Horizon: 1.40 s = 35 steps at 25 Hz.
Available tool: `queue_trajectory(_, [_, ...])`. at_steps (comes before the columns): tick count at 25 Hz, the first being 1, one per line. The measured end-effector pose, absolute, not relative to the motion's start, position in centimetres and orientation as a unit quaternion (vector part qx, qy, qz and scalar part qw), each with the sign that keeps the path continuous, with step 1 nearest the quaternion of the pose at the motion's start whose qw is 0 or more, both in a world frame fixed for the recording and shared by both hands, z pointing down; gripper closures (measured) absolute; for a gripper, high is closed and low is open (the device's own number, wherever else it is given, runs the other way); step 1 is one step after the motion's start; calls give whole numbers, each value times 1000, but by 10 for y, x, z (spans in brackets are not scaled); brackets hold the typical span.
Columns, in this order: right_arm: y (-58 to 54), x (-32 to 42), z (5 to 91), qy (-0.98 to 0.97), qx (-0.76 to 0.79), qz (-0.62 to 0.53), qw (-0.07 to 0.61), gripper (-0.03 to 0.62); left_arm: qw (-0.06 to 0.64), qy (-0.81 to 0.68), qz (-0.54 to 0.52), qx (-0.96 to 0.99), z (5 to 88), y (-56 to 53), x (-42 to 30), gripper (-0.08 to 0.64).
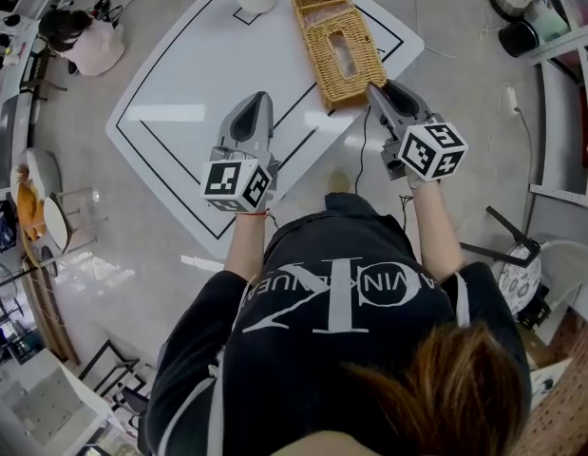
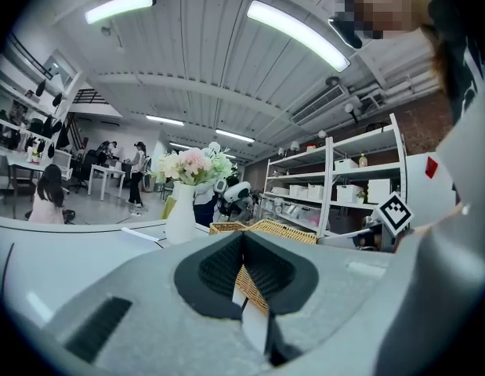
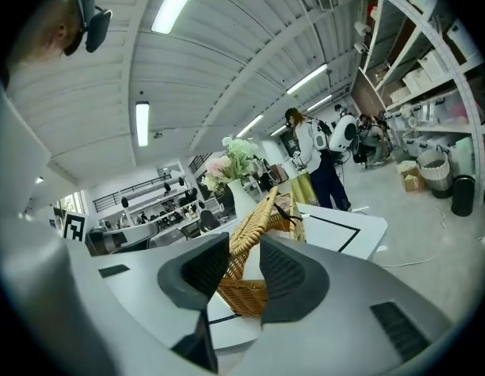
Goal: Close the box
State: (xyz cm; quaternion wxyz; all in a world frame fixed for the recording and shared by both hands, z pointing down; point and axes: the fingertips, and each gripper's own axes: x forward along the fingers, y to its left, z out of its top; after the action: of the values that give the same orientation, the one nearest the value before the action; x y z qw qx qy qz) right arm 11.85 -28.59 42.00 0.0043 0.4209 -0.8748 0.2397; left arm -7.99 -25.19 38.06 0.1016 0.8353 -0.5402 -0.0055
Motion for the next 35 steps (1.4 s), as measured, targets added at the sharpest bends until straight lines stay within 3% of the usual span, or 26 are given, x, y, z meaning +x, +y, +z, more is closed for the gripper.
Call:
queue_trajectory(14, [-284,122,435,-895,381,230,39,448,100,-536,-10,838,382,-267,-64,549])
queue_trajectory(19, [-279,123,446,-897,390,185,96,437,104,-533,-11,840,384,-267,-64,549])
queue_trajectory(26, [-274,129,449,-894,400,159,123,430,105,-522,-11,846,384,-265,-55,549])
queue_trajectory(35, [-266,139,442,-885,425,153,114,433,105,-509,-12,854,384,-255,-52,549])
